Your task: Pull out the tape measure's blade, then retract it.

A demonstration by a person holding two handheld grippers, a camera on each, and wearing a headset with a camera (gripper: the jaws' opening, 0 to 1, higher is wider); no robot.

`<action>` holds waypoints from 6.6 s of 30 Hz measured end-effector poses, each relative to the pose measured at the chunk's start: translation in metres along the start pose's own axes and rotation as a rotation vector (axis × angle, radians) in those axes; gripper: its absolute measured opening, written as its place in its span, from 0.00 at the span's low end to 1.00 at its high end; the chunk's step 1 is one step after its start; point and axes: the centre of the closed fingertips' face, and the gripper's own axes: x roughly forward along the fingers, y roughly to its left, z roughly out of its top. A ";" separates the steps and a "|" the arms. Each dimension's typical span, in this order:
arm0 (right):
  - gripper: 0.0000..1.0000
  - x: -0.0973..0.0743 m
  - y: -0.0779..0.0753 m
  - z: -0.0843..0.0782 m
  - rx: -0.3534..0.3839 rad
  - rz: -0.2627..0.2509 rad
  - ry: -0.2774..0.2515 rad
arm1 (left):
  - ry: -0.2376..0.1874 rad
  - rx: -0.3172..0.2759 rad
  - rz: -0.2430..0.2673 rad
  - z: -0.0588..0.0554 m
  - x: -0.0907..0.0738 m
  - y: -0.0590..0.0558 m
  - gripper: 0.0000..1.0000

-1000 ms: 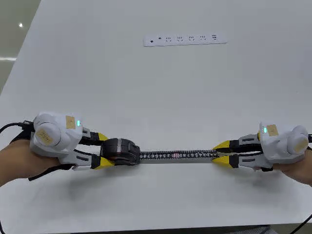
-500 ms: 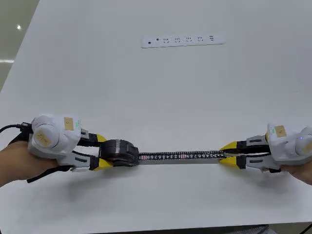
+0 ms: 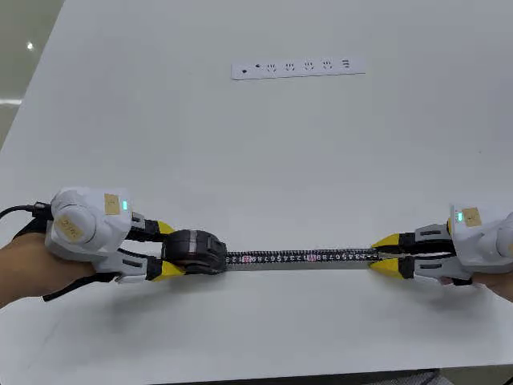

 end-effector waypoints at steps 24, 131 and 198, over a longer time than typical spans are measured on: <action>0.12 -0.003 -0.002 -0.001 0.009 -0.008 0.017 | 0.009 -0.030 0.019 0.002 0.001 0.001 0.29; 0.86 -0.051 0.018 0.040 0.231 -0.238 0.002 | -0.159 -0.352 0.297 0.002 -0.079 -0.018 0.80; 0.93 -0.078 0.048 0.026 0.341 -0.338 -0.048 | -0.228 -0.529 0.397 -0.022 -0.104 -0.054 0.89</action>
